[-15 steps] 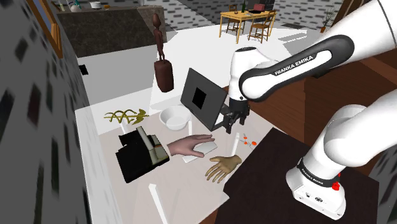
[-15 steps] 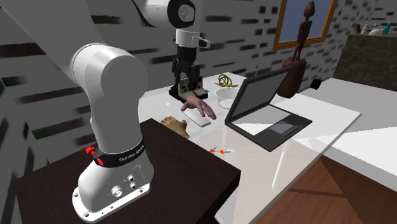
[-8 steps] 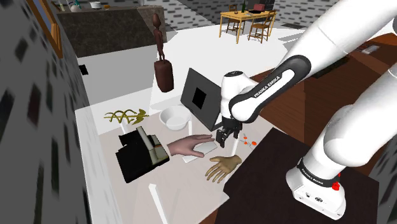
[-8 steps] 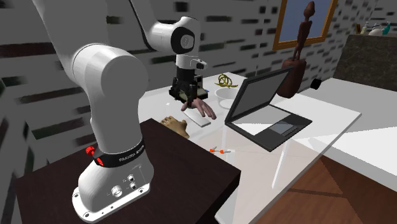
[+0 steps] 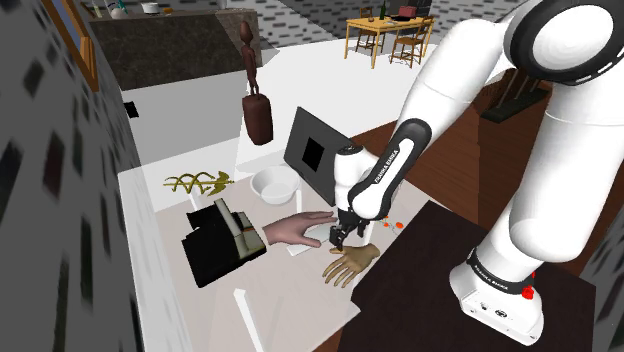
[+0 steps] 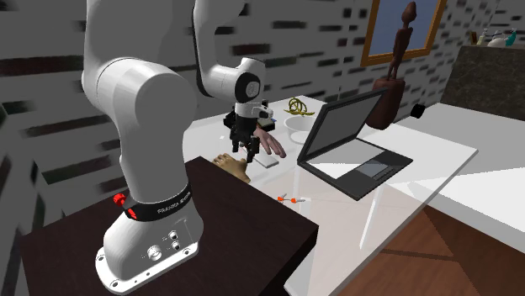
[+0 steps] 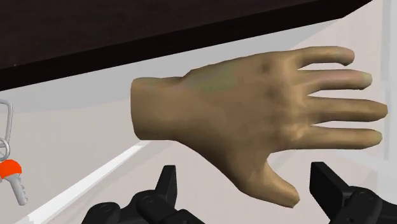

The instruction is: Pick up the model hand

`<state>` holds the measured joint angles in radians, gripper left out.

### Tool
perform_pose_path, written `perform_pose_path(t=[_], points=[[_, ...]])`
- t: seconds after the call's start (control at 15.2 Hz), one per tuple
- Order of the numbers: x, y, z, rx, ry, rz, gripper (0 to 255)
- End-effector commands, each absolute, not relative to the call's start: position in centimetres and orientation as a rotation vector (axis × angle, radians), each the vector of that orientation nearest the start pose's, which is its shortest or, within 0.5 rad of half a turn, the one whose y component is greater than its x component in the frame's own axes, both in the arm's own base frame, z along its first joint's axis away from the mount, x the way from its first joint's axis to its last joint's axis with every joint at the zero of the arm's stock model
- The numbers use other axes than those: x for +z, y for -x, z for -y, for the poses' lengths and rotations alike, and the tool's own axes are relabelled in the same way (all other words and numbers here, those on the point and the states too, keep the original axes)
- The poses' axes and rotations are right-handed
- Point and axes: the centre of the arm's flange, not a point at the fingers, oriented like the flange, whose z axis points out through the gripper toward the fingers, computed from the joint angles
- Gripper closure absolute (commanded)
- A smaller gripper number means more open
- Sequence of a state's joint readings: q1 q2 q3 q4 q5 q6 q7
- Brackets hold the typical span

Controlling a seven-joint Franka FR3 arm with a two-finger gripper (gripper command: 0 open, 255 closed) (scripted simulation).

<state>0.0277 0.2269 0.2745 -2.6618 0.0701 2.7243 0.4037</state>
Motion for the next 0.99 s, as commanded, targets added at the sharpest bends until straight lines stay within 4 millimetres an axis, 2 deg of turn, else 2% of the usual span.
perform_pose_path(t=[0.0, 0.33, 0.46, 0.53, 0.92], points=[[14.1, -37.9, -12.3, 0.278, 3.093, -0.266, 0], [11.1, -37.9, -12.3, 0.278, 3.093, -0.266, 0], [11.1, -37.9, -12.3, 0.278, 3.093, -0.266, 0], [11.2, -37.9, -12.3, 0.278, 3.093, -0.266, 255], [11.4, -37.8, -12.2, 0.277, 3.093, -0.266, 255]])
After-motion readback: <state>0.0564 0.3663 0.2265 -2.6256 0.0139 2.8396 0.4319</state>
